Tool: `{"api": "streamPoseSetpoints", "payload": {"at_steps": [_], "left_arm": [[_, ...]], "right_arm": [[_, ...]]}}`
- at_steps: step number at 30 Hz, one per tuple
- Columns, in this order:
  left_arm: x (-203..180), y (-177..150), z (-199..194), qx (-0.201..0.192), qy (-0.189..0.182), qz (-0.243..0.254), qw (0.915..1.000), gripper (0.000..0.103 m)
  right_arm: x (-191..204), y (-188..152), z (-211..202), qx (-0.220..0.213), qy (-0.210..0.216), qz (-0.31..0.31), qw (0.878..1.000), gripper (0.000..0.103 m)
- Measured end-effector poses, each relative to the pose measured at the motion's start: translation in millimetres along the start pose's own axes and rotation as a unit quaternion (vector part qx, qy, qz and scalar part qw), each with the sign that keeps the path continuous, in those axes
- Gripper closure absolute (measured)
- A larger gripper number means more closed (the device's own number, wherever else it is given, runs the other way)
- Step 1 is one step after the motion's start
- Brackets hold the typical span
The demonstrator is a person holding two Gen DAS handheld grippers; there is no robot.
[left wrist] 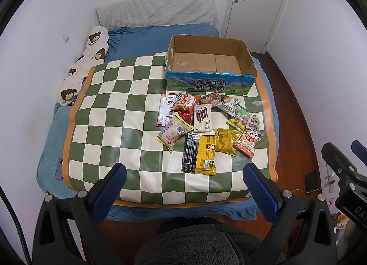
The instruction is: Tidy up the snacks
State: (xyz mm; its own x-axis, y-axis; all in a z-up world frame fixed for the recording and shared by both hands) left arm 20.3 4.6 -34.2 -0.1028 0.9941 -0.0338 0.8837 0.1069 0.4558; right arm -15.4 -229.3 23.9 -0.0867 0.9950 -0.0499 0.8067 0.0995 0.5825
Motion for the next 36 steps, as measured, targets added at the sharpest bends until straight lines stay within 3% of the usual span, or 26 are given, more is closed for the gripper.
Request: {"api": "streamPoseSetpoints", "payload": {"at_steps": [36], "left_arm": [[-4.1,16.5,-11.4,-0.018,0.002,-0.005,0.9998,0.0]], "right_arm": [[-1.4,7.4,-0.1,-0.008,0.004,0.004,1.0,0.0]]}}
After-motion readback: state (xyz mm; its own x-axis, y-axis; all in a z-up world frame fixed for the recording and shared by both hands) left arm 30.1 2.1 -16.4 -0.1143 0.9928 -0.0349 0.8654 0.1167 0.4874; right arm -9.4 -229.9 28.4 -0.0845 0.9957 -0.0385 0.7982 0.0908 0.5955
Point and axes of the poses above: each gripper's, at about its wrist camera, not at the fingertips, and z roughly the way its jaws point, x to its left, y to its top, the point moved 5 cm from there along z, roughly the way its jaws point, and after that the axes turned 1 degree about -x, right-handed, at the moved point
